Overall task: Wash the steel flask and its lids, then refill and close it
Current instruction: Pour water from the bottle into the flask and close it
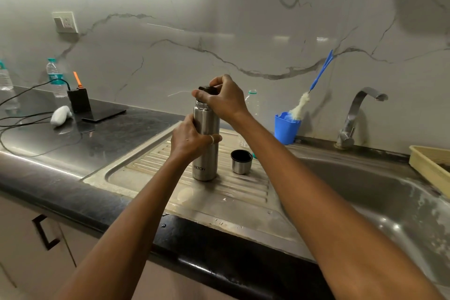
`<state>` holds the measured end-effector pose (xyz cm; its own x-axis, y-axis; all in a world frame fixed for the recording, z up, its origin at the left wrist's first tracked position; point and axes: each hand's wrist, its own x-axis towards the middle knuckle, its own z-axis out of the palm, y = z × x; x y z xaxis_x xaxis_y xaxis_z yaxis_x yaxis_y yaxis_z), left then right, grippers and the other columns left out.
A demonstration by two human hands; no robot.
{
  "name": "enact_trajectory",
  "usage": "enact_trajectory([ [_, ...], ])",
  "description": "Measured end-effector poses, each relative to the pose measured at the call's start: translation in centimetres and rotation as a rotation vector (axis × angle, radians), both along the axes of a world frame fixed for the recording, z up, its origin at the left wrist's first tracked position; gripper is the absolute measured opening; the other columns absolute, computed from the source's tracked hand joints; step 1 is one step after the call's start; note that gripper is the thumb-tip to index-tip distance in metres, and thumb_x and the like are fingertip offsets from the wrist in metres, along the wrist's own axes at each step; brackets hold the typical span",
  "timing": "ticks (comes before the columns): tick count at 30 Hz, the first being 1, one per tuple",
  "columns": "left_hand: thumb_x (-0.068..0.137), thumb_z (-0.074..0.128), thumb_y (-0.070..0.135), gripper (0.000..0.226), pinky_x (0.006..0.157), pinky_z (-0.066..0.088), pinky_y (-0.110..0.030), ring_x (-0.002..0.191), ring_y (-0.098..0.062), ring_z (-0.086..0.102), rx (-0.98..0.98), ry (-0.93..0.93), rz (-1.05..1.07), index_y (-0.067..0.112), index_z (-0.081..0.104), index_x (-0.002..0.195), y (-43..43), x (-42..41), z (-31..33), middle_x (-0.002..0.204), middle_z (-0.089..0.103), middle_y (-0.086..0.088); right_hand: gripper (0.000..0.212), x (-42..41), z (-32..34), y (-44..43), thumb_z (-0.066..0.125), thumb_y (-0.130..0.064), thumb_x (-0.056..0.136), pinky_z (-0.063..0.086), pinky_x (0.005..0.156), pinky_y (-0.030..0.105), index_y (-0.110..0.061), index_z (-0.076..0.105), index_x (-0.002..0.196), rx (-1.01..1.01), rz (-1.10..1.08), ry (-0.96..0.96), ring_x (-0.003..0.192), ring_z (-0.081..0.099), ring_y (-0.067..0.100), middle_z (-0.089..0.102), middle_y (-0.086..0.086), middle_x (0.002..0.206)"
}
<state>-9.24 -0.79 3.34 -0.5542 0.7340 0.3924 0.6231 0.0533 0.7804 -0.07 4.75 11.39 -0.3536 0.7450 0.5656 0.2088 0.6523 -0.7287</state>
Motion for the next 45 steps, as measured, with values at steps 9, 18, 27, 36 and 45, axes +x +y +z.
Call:
enact_trajectory([
  [9, 0.068, 0.091, 0.040, 0.072, 0.081, 0.051, -0.036, 0.098, -0.023, 0.060, 0.004, -0.017, -0.011, 0.020, 0.052, 0.125, 0.3, -0.1, -0.1, 0.107, 0.060, -0.001, 0.040, 1.3, -0.7, 0.5, 0.069, -0.019, 0.094, 0.056, 0.087, 0.024, -0.011, 0.052, 0.129, -0.104, 0.138, 0.069, 0.110, 0.063, 0.022, 0.064, 0.009, 0.123],
  [18, 0.069, 0.091, 0.040, 0.074, 0.080, 0.050, -0.035, 0.100, -0.022, 0.059, -0.008, -0.017, -0.005, 0.018, 0.052, 0.127, 0.4, -0.1, -0.1, 0.109, 0.061, -0.003, 0.064, 1.0, -1.1, 0.6, 0.075, -0.030, 0.089, 0.048, 0.078, 0.016, -0.011, 0.040, 0.139, -0.097, 0.115, 0.029, 0.109, 0.057, 0.019, 0.053, 0.010, 0.133],
  [27, 0.069, 0.090, 0.040, 0.074, 0.081, 0.050, -0.036, 0.099, -0.022, 0.058, -0.003, -0.017, -0.008, 0.019, 0.051, 0.128, 0.5, 0.0, -0.1, 0.109, 0.060, -0.003, 0.056, 1.1, -1.2, 0.1, 0.075, -0.022, 0.088, 0.056, 0.090, 0.027, -0.014, 0.043, 0.133, -0.136, 0.135, 0.048, 0.111, 0.062, 0.022, 0.059, 0.006, 0.124],
  [36, 0.068, 0.091, 0.042, 0.074, 0.082, 0.051, -0.038, 0.098, -0.023, 0.058, -0.014, -0.006, -0.002, 0.018, 0.051, 0.126, 0.3, 0.0, 0.0, 0.107, 0.060, -0.003, 0.074, 0.7, -0.4, -0.1, 0.077, -0.021, 0.086, 0.054, 0.095, 0.032, -0.011, 0.035, 0.145, -0.168, 0.137, -0.028, 0.119, 0.057, 0.026, 0.051, 0.012, 0.137],
  [45, 0.070, 0.090, 0.035, 0.066, 0.087, 0.055, -0.044, 0.099, -0.026, 0.060, -0.012, -0.023, -0.001, 0.016, 0.052, 0.121, -0.2, 0.5, 0.4, 0.107, 0.061, -0.005, 0.069, -0.4, -0.6, -1.4, 0.085, -0.039, 0.078, 0.052, 0.084, 0.026, -0.009, 0.048, 0.127, 0.022, -0.157, -0.039, 0.110, 0.064, 0.025, 0.064, 0.010, 0.122],
])
